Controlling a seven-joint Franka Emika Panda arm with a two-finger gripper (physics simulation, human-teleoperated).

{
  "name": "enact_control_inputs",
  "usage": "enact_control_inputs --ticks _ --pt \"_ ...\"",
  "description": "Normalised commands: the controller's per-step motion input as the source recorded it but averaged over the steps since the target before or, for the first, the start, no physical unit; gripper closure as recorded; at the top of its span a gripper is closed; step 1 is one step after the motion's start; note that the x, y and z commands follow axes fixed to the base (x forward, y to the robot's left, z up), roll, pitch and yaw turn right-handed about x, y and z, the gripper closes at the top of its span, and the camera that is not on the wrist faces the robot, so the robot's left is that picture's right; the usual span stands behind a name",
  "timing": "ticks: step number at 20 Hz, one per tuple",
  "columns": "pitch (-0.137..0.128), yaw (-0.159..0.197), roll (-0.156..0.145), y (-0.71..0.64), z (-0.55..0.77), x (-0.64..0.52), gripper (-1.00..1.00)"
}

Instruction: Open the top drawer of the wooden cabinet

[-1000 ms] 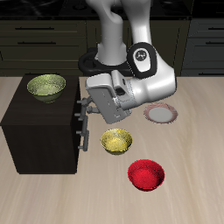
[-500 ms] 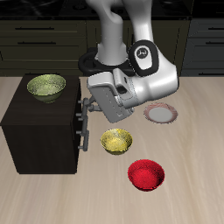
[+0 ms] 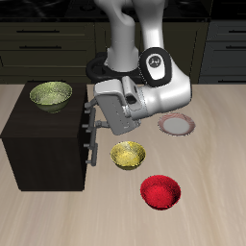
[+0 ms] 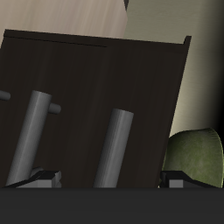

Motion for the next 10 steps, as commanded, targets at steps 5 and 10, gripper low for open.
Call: enact_control_inputs --ticks 5,10 --pt "-0.001 -0.008 -0.003 0.04 0.02 -0.05 -1.0" --pt "-0.05 0.049 -0.052 -0.15 0.0 -0.06 -1.0"
